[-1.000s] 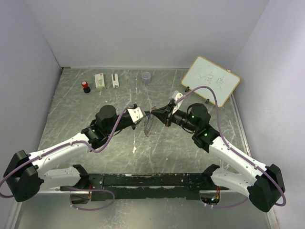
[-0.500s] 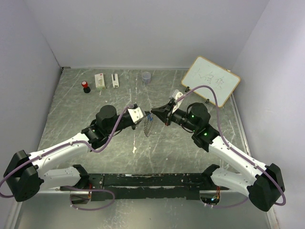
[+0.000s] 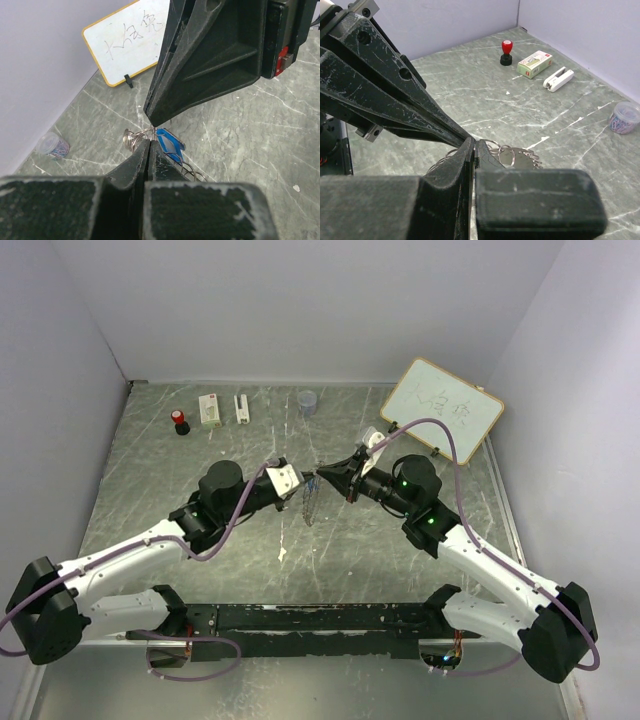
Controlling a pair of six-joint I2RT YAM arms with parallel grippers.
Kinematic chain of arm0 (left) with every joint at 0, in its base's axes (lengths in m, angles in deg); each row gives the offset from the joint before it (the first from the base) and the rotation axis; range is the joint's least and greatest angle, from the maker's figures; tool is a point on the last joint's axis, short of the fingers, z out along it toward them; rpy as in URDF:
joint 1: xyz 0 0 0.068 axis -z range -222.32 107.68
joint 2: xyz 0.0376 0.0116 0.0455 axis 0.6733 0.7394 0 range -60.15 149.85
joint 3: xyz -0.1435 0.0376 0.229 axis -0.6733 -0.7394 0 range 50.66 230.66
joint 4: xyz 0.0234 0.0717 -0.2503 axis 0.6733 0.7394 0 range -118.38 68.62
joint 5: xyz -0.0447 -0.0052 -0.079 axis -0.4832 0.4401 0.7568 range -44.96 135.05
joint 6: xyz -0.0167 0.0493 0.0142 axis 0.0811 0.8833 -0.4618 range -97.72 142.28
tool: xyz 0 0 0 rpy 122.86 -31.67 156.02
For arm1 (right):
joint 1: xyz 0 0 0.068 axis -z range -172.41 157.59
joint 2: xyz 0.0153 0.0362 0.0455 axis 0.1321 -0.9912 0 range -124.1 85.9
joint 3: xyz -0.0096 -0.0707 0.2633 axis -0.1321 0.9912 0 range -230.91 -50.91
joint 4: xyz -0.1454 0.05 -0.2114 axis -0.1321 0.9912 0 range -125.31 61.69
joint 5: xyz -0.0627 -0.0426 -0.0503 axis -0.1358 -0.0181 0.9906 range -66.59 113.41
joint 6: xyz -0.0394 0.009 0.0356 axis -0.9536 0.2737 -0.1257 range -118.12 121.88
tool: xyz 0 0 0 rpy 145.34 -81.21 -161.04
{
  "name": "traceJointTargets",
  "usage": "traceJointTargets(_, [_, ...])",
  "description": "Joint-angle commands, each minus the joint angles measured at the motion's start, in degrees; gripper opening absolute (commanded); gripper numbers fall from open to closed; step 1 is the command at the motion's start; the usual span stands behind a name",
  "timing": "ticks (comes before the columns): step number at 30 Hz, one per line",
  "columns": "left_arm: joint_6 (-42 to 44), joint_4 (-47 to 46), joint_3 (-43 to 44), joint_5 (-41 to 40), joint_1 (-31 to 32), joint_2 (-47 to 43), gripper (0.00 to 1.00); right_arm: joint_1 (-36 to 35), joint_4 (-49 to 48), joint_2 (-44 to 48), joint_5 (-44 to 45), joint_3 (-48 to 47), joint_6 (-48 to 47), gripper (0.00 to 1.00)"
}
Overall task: Put the keys on the keyring
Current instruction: Insert the key onto the keyring.
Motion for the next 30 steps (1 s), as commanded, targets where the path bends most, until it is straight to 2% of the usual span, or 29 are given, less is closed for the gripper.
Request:
traceJointTargets(1, [-0.95, -3.56, 1.18, -0.06, 0.37, -2.31, 0.07, -0.30, -1.41, -0.11, 1.58, -0.36, 0.05, 0.00])
traceJointTargets(15, [-0.66, -3.65, 0.84, 1.77, 0.33, -2.99, 0.07, -0.21, -1.28, 0.49, 3.45, 0.08, 0.26, 0.00])
traceJointTargets(30, [-2.07, -7.01, -1.06, 0.35, 0.39, -4.55, 0.07, -0.21, 0.29, -0.41, 4.99, -0.49, 1.42, 0.00])
